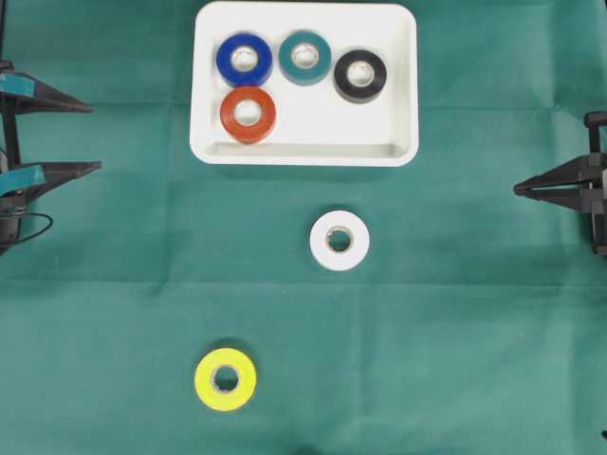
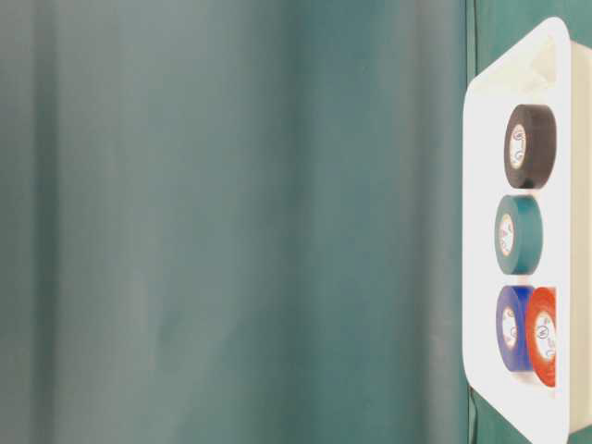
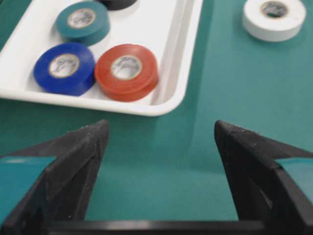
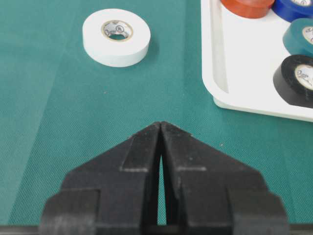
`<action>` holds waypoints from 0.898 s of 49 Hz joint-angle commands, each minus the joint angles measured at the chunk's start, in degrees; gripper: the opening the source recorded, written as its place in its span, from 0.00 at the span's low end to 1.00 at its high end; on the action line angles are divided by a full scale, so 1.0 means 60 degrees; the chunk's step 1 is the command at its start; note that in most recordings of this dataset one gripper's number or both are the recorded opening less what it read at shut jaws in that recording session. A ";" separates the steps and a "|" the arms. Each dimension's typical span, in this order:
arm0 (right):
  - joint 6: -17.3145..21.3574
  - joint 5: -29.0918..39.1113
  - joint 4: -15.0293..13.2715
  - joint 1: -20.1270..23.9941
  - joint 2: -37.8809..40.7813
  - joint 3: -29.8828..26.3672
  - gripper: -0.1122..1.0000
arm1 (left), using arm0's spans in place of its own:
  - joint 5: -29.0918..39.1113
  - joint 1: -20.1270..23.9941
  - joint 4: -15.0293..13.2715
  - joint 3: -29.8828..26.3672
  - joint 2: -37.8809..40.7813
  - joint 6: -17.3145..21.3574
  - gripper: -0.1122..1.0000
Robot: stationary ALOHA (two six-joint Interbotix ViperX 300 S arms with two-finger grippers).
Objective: Put the tape into the white case with the left arm.
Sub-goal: 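Reach the left gripper over the white tape roll and lower onto it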
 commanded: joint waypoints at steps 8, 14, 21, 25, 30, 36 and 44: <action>0.0015 -0.0103 -0.0015 0.0000 0.0073 -0.0103 0.01 | 0.0059 -0.0776 -0.0015 -0.0029 0.0029 0.0015 0.88; 0.0015 -0.0103 -0.0015 0.0000 0.0073 -0.0088 0.01 | 0.0059 -0.1523 0.0000 0.0015 0.0059 0.0044 0.88; 0.0015 -0.0103 -0.0015 0.0000 0.0073 -0.0103 0.01 | 0.0059 -0.2271 0.0000 0.0015 0.0059 0.0059 0.87; 0.0015 -0.0103 -0.0015 0.0000 0.0073 -0.0103 0.01 | 0.0059 -0.2520 0.0000 0.0015 0.0059 0.0044 0.86; 0.0015 -0.0103 -0.0015 -0.0015 0.0073 -0.0088 0.01 | 0.0059 -0.2578 0.0000 0.0015 0.0059 0.0029 0.85; 0.0015 -0.0103 -0.0015 0.0000 0.0059 -0.0103 0.01 | 0.0059 -0.2578 0.0000 0.0000 0.0059 0.0044 0.85; 0.0015 -0.0103 -0.0015 0.0000 0.0073 -0.0103 0.01 | 0.0000 -0.2593 0.0000 -0.0103 0.0454 0.0015 0.85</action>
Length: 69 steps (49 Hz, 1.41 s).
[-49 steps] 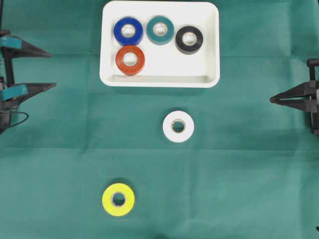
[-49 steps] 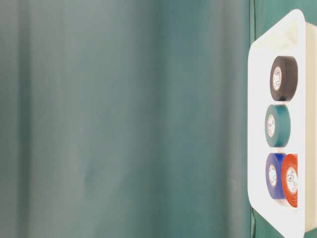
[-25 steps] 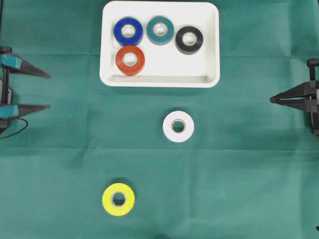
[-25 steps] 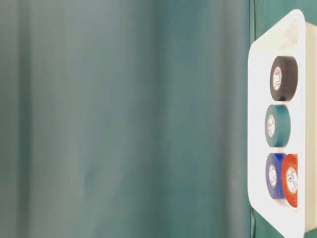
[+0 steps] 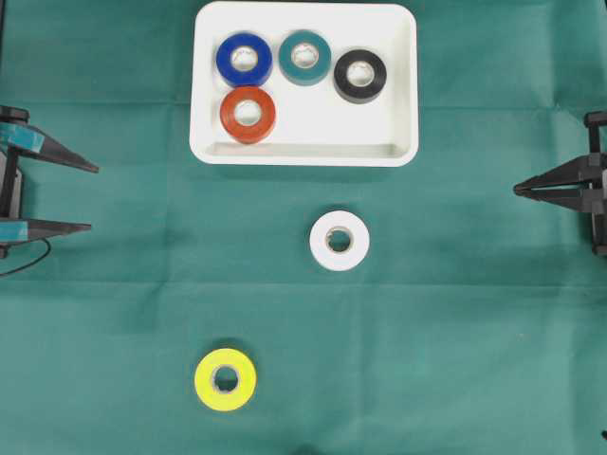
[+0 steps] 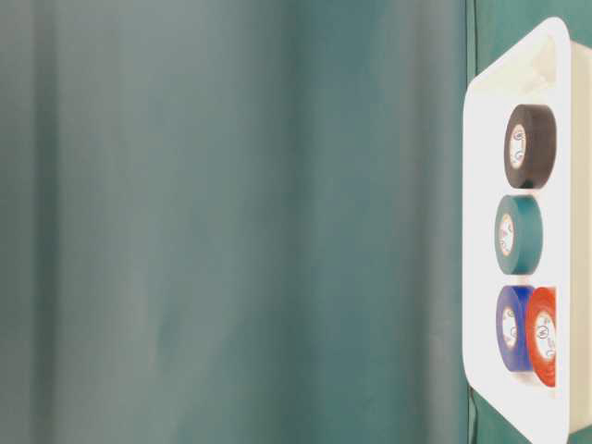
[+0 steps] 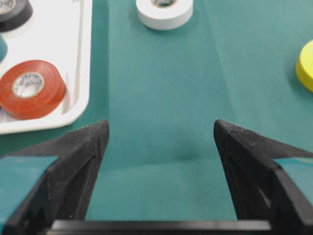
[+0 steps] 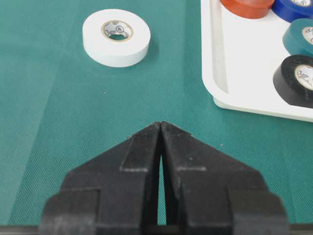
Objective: Put the tape into the white case with the left arm.
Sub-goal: 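Reach the left gripper over the white tape roll and lower onto it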
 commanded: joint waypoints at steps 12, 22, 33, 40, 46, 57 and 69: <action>0.0000 -0.0103 -0.0015 0.0000 0.0073 -0.0103 0.01 | -0.0586 -0.0469 0.0015 -0.1099 0.2212 0.0103 0.85; 0.0000 -0.0103 -0.0015 0.0000 0.0073 -0.0103 0.01 | -0.1113 -0.0718 0.0015 -0.2153 0.4131 0.0249 0.85; 0.0000 -0.0103 -0.0015 0.0000 0.0059 -0.0088 0.01 | -0.1421 -0.0718 0.0000 -0.3589 0.6387 0.0190 0.85; 0.0000 -0.0103 -0.0015 0.0000 0.0073 -0.0103 0.01 | -0.1421 -0.0718 0.0000 -0.4556 0.7764 0.0205 0.85; 0.0000 -0.0103 -0.0015 0.0000 0.0073 -0.0088 0.01 | -0.1362 -0.0732 0.0015 -0.5522 0.8892 0.0205 0.85; 0.0000 -0.0103 -0.0015 0.0000 0.0059 -0.0088 0.01 | -0.0996 -0.0747 0.0000 -0.7148 1.0400 0.0205 0.85; 0.0000 -0.0103 -0.0015 0.0000 0.0059 -0.0088 0.01 | 0.0059 -0.0747 0.0000 -0.8628 1.1675 0.0190 0.85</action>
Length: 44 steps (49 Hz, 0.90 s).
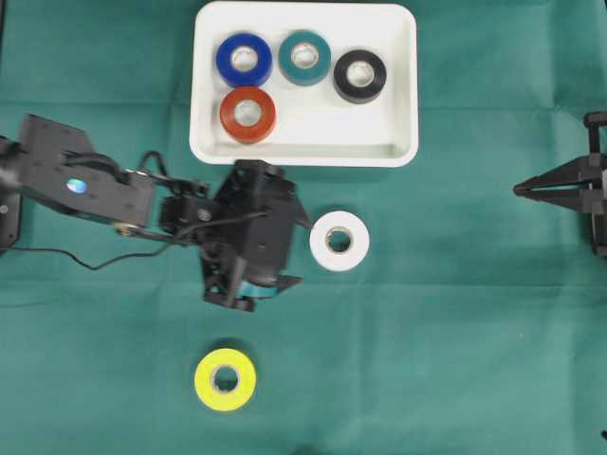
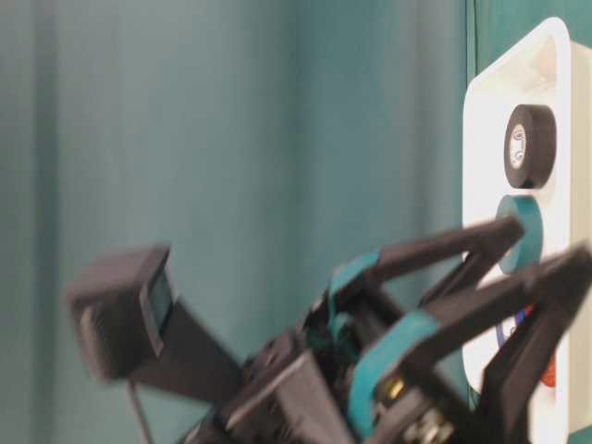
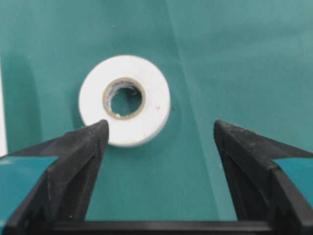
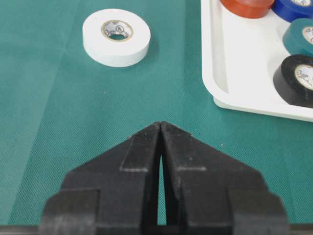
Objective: Put the tape into the white case with the left arm.
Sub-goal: 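Reach the left gripper over the white tape roll and lower onto it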
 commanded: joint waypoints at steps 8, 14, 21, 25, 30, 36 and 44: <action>0.0000 -0.0088 -0.0015 0.0000 0.0059 -0.0088 0.01 | 0.0937 -0.0029 0.0000 -0.1362 0.0806 -0.0015 0.85; 0.0000 -0.0088 -0.0015 -0.0015 0.0059 -0.0088 0.01 | 0.1128 -0.0029 0.0000 -0.1655 0.1069 -0.0015 0.85; 0.0000 -0.0103 -0.0015 0.0000 0.0059 -0.0088 0.01 | 0.1143 -0.0029 0.0000 -0.1802 0.1260 0.0015 0.85; 0.0000 -0.0103 -0.0015 0.0000 0.0059 -0.0088 0.01 | 0.1143 -0.0029 0.0000 -0.1860 0.1406 0.0015 0.85; 0.0000 -0.0103 -0.0015 -0.0015 0.0059 -0.0088 0.01 | 0.1128 -0.0029 0.0000 -0.1890 0.1685 0.0000 0.85; 0.0000 -0.0103 -0.0015 0.0000 0.0059 -0.0088 0.01 | 0.1099 -0.0015 0.0000 -0.1919 0.2036 -0.0015 0.85; 0.0000 -0.0103 -0.0015 0.0000 0.0059 -0.0088 0.01 | 0.1069 0.0103 0.0000 -0.2007 0.2432 -0.0015 0.85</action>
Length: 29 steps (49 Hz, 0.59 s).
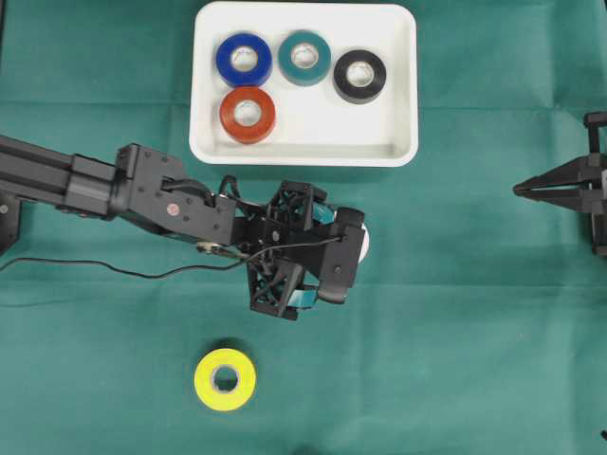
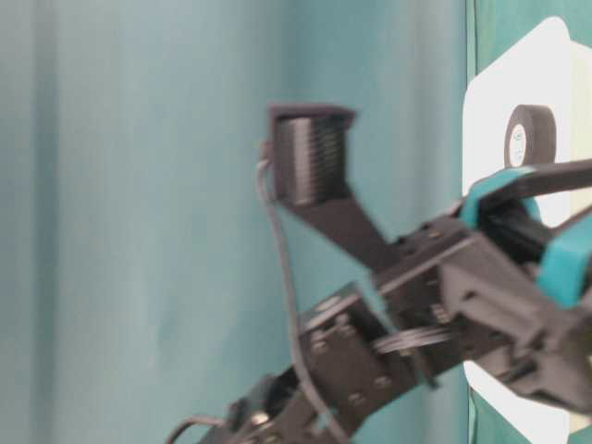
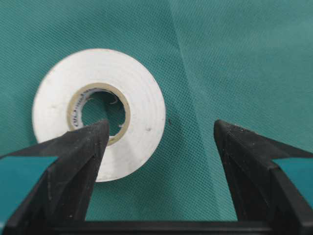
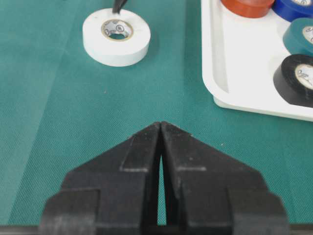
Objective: Put the tape into the white case with the left arm.
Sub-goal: 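Reach the left gripper over the white tape roll and lower onto it, then grasp the white tape roll and lift it toward the tray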
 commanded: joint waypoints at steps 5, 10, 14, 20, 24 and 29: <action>0.0000 -0.0103 -0.0015 0.0000 0.0073 -0.0103 0.01 | -0.0132 0.0161 0.0015 -0.0337 0.0103 -0.0015 0.85; 0.0000 -0.0103 -0.0015 0.0000 0.0073 -0.0103 0.01 | -0.0220 0.0161 0.0015 -0.0439 0.0293 -0.0015 0.85; 0.0000 -0.0103 -0.0015 0.0000 0.0073 -0.0103 0.01 | -0.0234 0.0161 0.0015 -0.0513 0.0439 -0.0029 0.85; 0.0000 -0.0103 -0.0015 -0.0015 0.0073 -0.0103 0.01 | -0.0220 0.0161 0.0000 -0.0586 0.0586 -0.0029 0.85; 0.0000 -0.0103 -0.0015 0.0000 0.0073 -0.0103 0.01 | -0.0234 0.0161 0.0015 -0.0586 0.0571 -0.0029 0.85; 0.0000 -0.0103 -0.0015 0.0000 0.0073 -0.0103 0.01 | -0.0220 0.0161 0.0015 -0.0571 0.0557 -0.0029 0.80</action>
